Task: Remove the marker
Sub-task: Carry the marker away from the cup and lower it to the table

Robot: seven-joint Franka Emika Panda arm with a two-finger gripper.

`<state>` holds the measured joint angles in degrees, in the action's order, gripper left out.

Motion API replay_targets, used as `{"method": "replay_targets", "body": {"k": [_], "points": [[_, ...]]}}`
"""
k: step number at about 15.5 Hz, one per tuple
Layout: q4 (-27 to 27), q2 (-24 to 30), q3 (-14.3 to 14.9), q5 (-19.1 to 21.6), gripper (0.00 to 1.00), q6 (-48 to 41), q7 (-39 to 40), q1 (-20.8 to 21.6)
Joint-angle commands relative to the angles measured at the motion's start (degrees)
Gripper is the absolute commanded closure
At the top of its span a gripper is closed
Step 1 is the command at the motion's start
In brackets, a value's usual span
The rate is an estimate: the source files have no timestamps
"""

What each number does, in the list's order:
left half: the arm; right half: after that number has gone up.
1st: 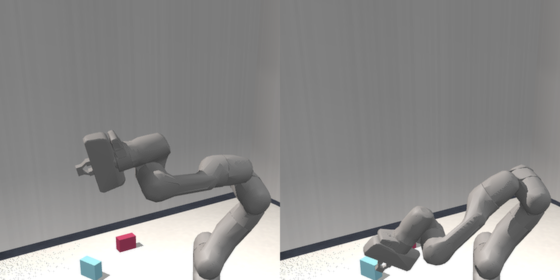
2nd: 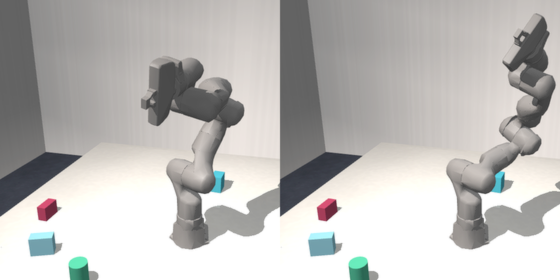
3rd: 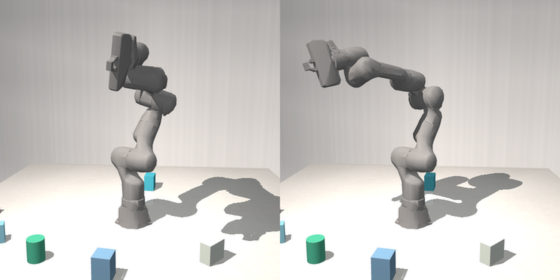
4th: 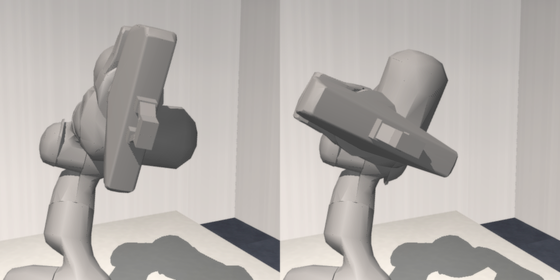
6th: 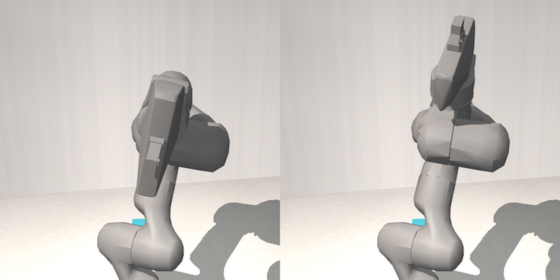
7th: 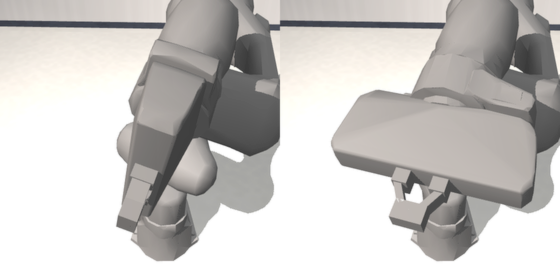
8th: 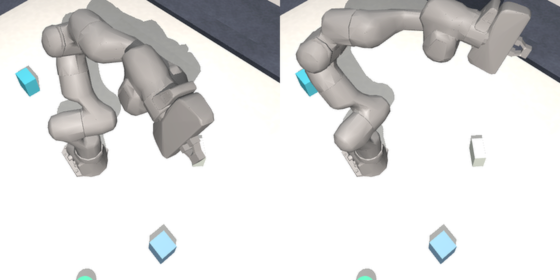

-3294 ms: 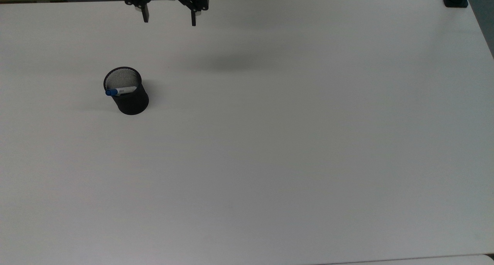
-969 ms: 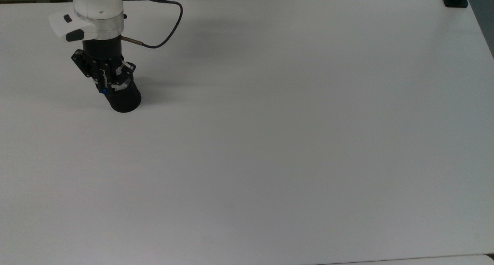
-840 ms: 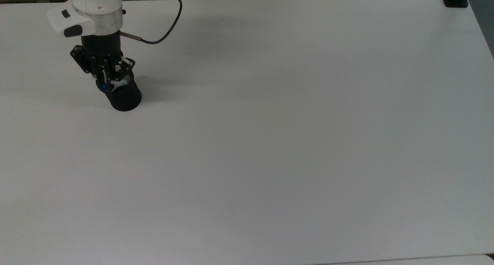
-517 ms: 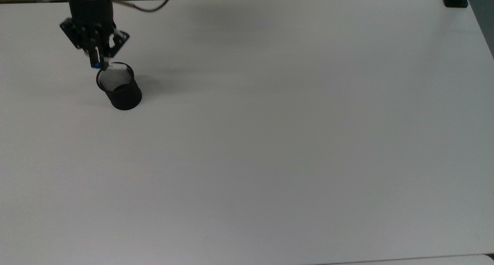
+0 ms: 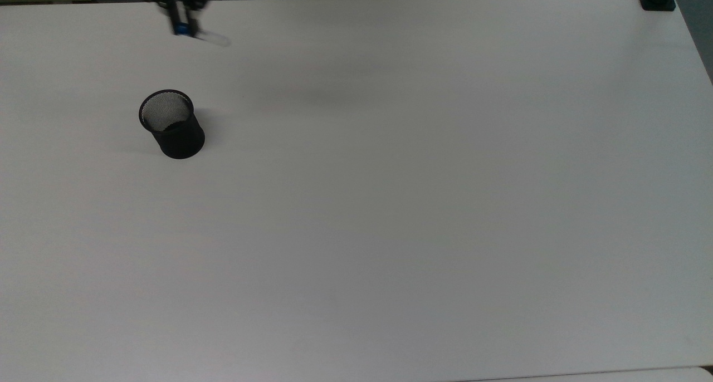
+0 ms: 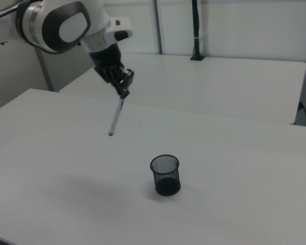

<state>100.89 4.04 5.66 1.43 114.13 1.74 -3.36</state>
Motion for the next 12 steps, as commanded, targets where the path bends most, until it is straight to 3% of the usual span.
{"method": "replay_targets", "body": {"k": [1,4,12], "points": [[-0.7,-4.8,-4.0,0.9,1.0,-4.4,0.3,0.6],[-0.6,-10.3,-9.1,0.7,1.0,-4.5,0.4,1.1],[-0.3,-18.6,-9.3,0.2,1.0,-3.7,-0.5,7.4]]}}
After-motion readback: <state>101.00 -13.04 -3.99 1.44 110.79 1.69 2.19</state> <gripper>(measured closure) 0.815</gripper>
